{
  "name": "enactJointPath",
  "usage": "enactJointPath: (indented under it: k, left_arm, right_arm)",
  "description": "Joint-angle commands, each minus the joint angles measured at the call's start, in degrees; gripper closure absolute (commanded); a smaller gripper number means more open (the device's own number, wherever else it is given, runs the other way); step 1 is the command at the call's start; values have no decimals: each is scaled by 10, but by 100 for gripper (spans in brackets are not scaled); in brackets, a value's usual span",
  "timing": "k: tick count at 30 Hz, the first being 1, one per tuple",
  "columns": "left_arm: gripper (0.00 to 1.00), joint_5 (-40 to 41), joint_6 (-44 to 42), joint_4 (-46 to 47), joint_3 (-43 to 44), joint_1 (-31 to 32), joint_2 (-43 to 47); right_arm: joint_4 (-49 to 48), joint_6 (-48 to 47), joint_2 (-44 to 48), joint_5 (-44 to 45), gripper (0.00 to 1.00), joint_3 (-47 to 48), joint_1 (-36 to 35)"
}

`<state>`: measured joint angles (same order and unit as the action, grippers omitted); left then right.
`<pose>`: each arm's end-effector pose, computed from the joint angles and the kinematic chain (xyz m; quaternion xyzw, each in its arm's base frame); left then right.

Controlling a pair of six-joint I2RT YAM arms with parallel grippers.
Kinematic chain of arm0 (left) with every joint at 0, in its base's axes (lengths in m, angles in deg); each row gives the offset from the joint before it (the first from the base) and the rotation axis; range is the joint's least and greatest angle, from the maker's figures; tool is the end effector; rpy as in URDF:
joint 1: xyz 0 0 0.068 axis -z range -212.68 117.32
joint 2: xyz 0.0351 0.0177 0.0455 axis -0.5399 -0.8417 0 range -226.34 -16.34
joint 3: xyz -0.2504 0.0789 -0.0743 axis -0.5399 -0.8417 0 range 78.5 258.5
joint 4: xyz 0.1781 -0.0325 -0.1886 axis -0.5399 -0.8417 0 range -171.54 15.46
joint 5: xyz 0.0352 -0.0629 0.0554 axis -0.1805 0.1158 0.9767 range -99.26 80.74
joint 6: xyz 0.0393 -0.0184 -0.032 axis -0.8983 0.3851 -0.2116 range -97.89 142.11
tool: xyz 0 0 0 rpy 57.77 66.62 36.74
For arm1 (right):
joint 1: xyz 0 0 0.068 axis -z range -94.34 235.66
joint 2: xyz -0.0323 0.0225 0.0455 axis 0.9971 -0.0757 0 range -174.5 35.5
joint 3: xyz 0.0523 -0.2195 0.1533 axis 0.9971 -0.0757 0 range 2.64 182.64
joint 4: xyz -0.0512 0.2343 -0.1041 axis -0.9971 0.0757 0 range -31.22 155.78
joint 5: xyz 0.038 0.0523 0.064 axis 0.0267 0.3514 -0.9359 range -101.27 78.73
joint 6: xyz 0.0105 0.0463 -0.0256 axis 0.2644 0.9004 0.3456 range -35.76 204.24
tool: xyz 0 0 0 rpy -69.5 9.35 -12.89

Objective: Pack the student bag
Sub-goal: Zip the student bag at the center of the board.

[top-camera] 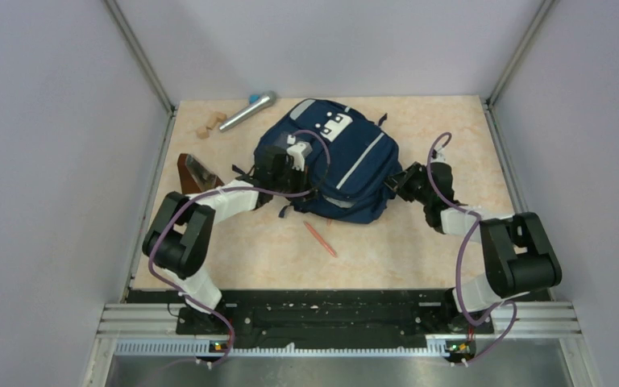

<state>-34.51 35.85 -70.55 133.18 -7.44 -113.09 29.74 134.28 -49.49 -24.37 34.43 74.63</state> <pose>0.3161 -0.1659 0.1906 0.1831 0.8634 -0.3278 0.3371 0.2840 0.0636 0.1717 0.2200 0.8068 0.3568 0.4164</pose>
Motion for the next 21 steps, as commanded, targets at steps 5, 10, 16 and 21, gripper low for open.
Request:
enactJointPath:
  k: [5, 10, 16, 21]
  left_arm:
    - [100, -43, 93, 1, 35, 83, -22]
    - [100, -38, 117, 15, 37, 100, -24]
    - [100, -16, 122, 4, 36, 106, 1]
    - [100, -9, 113, -19, 36, 105, 45]
  right_arm:
    - [-65, 9, -20, -20, 100, 8, -39]
    - [-72, 11, -32, -15, 100, 10, -48]
    - [-76, 0, -45, -6, 100, 9, -51]
    - [-39, -40, -14, 25, 99, 6, -51]
